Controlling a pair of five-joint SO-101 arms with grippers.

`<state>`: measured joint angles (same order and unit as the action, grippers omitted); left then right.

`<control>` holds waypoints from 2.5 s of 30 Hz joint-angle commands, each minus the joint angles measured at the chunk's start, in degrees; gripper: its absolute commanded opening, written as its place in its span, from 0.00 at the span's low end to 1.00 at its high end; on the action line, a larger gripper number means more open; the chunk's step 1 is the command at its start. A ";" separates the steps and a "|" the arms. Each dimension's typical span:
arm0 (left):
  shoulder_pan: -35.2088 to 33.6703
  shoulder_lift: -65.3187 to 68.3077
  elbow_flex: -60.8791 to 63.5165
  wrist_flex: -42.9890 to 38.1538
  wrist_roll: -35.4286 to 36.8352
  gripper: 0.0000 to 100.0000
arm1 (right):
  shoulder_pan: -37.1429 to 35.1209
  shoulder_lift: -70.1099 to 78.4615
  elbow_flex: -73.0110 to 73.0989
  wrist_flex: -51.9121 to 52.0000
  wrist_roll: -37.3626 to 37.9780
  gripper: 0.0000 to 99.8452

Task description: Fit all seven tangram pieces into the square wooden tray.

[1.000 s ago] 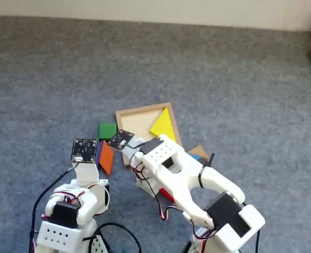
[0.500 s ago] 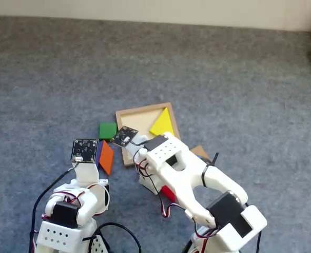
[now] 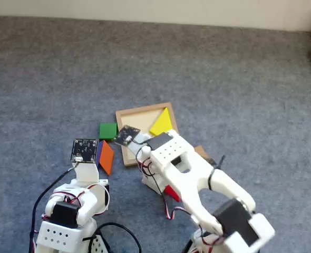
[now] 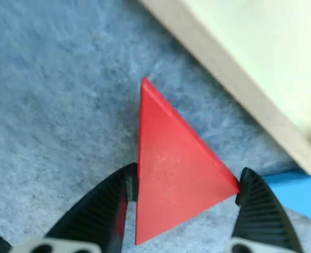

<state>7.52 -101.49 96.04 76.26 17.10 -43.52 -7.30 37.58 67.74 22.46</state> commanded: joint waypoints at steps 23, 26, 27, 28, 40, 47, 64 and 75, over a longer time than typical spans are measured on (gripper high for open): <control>-0.48 -2.42 1.19 0.26 -0.09 0.01 | 5.93 -3.30 -7.08 -21.49 27.60 0.22; -0.48 -2.42 1.19 0.26 -0.09 0.01 | 5.93 0.66 -7.08 -24.92 29.71 0.22; -0.48 -2.42 1.19 0.26 -0.09 0.01 | 5.93 1.80 -7.08 -25.63 30.33 0.22; -0.48 -2.42 1.19 0.26 -0.09 0.01 | 5.93 2.51 -7.08 -25.80 30.86 0.22; -0.48 -2.42 1.19 0.26 -0.09 0.01 | 5.41 4.00 -7.16 -27.21 31.82 0.22; -0.48 -2.42 1.19 0.26 -0.09 0.01 | 5.32 3.91 -7.16 -23.96 31.82 0.29; -0.48 -2.42 1.19 0.26 -0.09 0.01 | 7.25 4.18 -20.62 -14.46 18.11 0.03; -0.48 -2.42 1.19 0.26 -0.09 0.01 | 3.56 4.53 -17.10 -29.14 -3.43 0.02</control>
<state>7.52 -101.49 96.04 76.26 17.10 -38.07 -2.29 18.33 45.85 20.44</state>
